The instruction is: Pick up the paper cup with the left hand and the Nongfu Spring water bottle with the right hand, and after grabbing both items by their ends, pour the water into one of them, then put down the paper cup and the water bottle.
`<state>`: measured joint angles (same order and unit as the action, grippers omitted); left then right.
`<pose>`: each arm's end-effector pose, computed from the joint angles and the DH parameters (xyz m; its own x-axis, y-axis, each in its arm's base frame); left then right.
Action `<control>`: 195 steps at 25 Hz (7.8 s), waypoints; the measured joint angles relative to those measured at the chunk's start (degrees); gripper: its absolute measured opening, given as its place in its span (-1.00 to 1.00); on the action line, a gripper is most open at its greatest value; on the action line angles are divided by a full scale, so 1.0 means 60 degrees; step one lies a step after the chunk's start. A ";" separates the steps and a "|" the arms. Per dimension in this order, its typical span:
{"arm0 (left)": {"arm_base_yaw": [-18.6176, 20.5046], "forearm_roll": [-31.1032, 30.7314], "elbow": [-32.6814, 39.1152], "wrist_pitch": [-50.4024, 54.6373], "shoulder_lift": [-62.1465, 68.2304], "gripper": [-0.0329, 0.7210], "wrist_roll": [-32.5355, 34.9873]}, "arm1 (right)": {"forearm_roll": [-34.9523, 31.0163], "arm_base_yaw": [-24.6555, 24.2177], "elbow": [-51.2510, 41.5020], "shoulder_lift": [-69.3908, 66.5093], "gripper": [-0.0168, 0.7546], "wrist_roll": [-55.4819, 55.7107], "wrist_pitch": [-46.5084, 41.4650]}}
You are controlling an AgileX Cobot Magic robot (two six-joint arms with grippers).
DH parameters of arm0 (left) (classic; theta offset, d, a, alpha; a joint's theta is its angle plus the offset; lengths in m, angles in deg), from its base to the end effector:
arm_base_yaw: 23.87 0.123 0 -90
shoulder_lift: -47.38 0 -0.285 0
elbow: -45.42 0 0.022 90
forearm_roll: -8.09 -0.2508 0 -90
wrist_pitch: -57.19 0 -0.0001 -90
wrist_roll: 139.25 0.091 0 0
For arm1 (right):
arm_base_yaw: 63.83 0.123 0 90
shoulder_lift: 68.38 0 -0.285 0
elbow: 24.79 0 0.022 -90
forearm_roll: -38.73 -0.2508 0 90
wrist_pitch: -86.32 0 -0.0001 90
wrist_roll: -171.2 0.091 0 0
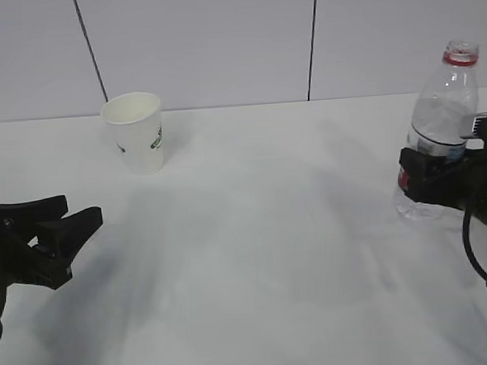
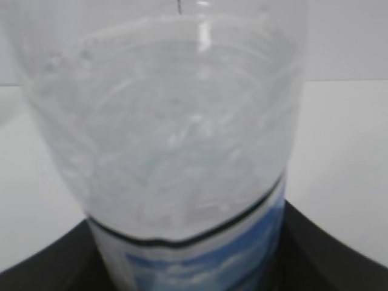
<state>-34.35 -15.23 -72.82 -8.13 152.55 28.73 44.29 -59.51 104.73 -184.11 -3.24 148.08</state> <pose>0.2254 -0.0750 0.1388 -0.2459 0.0154 -0.9692 0.5061 0.8548 -0.1148 0.2912 0.0298 0.1185 -0.2584 0.0314 -0.9655 -0.1444 0.9870 0.0708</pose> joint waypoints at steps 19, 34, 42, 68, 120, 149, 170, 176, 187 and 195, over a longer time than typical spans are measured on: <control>0.0000 0.0007 0.0000 0.0000 0.0000 0.26 0.0000 | -0.1043 0.0000 -0.1563 0.0911 0.23 -0.0328 -0.0014; 0.0000 0.0322 0.0000 0.0000 0.0000 0.26 0.0000 | -0.1050 0.0000 -0.1603 0.1823 0.23 -0.0349 -0.0014; 0.0000 0.1195 0.0000 0.0000 0.0030 0.26 0.0000 | -0.1050 0.0000 -0.1607 0.1823 0.23 -0.0356 -0.0014; 0.0000 0.1762 -0.0170 0.0000 0.0074 0.76 0.0000 | -0.0927 0.0000 -0.1607 0.1823 0.22 -0.0490 -0.0014; 0.0000 0.1252 -0.4845 -0.0026 0.4845 0.82 0.0285 | -0.0602 0.0000 -0.1607 0.1823 0.22 -0.0733 -0.0014; 0.0017 0.1327 -0.7041 -0.0043 0.6144 0.91 0.0767 | -0.0582 0.0000 -0.1607 0.1823 0.22 -0.0927 -0.0014; 0.0017 0.1639 -0.7541 0.0448 0.6152 0.91 0.0788 | -0.0582 0.0000 -0.1607 0.1823 0.21 -0.0927 -0.0014; 0.0017 0.1654 -0.7556 0.0446 0.6357 0.91 0.0788 | -0.0582 0.0000 -0.1607 0.1823 0.21 -0.0927 -0.0014; 0.0034 0.1654 -0.7881 0.0018 0.6973 0.91 0.0788 | -0.0580 0.0000 -0.1607 0.1823 0.21 -0.0927 -0.0014; 0.0034 0.1654 -0.8360 0.0216 0.7011 0.91 0.0788 | -0.0580 0.0000 -0.1607 0.1823 0.21 -0.0927 -0.0014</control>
<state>-34.14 -5.31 -122.98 -6.83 194.62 33.46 40.81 -59.51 95.09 -173.17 -8.80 147.99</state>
